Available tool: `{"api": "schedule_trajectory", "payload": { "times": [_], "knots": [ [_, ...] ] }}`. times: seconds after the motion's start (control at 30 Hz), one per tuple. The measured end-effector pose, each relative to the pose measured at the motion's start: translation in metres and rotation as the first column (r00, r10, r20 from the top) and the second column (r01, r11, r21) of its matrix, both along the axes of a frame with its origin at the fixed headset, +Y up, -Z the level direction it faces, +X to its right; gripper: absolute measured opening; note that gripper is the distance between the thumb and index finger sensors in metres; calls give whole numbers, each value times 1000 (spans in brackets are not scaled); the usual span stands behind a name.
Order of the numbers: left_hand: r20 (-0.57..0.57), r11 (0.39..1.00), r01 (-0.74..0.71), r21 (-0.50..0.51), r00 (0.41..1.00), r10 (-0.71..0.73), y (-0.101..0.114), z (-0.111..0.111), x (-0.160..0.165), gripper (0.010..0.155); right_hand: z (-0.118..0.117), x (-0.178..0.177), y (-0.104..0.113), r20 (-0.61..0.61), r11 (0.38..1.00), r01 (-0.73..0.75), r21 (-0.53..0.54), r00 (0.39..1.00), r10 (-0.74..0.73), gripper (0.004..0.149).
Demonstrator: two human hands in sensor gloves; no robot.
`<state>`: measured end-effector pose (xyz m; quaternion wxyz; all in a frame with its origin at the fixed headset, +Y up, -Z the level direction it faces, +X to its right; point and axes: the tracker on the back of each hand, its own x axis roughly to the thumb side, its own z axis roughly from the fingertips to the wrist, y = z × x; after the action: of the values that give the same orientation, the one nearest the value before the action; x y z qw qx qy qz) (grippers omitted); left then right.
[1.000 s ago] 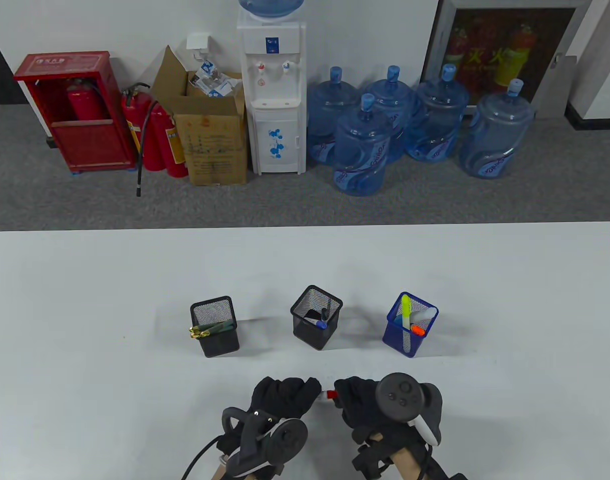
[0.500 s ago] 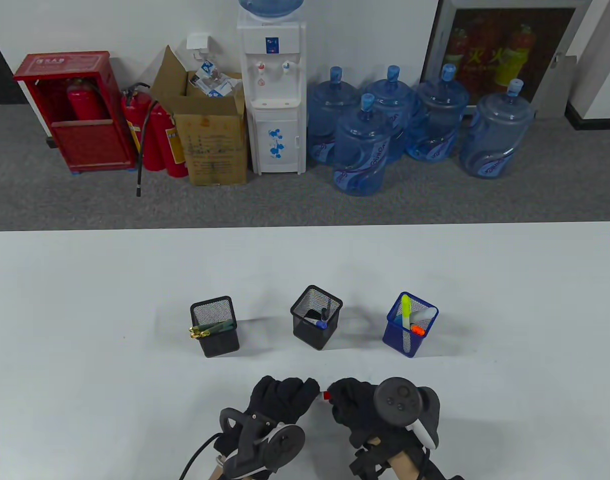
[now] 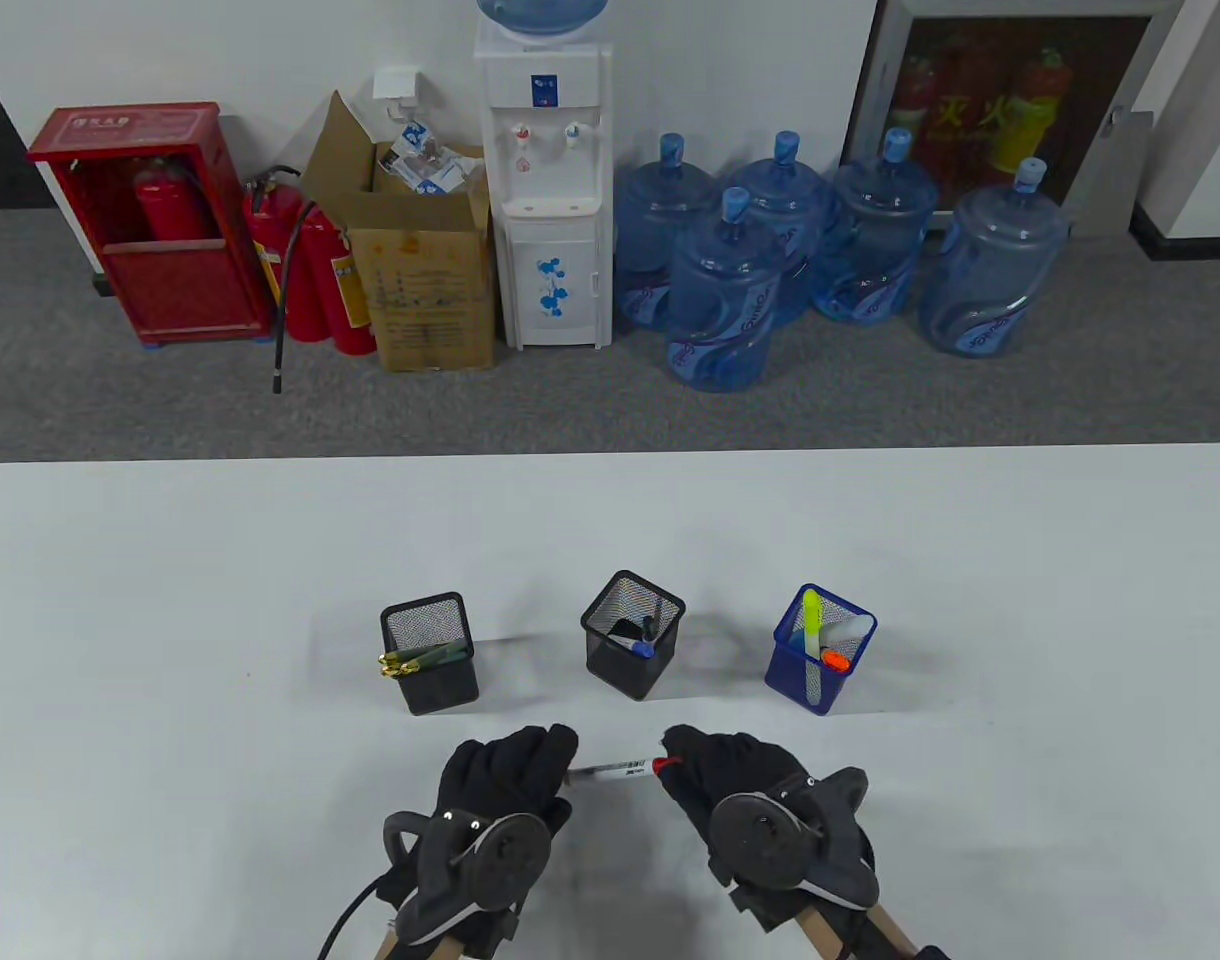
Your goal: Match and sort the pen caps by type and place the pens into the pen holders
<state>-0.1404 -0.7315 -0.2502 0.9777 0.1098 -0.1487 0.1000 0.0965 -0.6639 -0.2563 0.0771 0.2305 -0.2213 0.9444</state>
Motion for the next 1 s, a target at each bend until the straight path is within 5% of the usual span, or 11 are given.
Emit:
{"api": "schedule_trajectory", "payload": {
  "times": [0.2,0.33,0.6,1.0],
  "knots": [
    [-3,998,66,-14,998,-66,-4,-1,2,66,-28,-9,56,46,986,-94,136,995,89,51],
    [0,995,95,-27,995,-95,-5,0,4,66,-52,-24,69,95,978,-157,135,985,145,50],
    [0,991,120,-60,993,-120,-8,-1,4,65,-99,-63,59,166,925,-372,83,920,355,48],
    [-2,988,135,-69,991,-135,-6,-1,5,67,-122,-79,25,198,889,-458,-12,870,452,55]
  ]
}}
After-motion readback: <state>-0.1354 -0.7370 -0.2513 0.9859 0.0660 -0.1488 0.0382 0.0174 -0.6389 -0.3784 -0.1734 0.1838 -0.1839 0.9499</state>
